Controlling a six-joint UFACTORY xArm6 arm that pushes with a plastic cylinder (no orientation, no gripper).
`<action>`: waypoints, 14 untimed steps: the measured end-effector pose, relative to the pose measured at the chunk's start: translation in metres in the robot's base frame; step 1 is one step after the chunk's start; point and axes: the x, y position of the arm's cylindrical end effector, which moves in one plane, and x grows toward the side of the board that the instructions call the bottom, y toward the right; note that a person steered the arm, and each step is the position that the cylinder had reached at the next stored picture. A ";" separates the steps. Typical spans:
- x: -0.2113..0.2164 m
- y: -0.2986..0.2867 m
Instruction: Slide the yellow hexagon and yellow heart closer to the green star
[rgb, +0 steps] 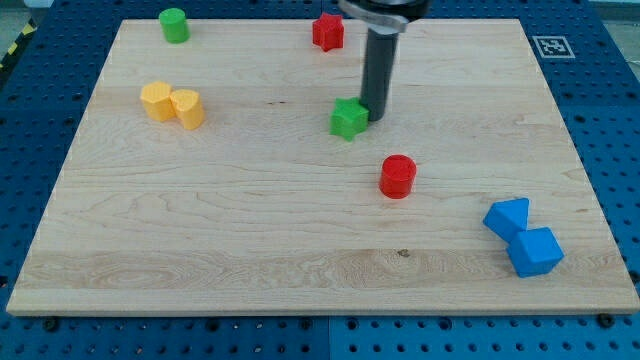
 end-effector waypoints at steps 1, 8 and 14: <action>0.020 -0.043; -0.027 -0.348; -0.012 -0.188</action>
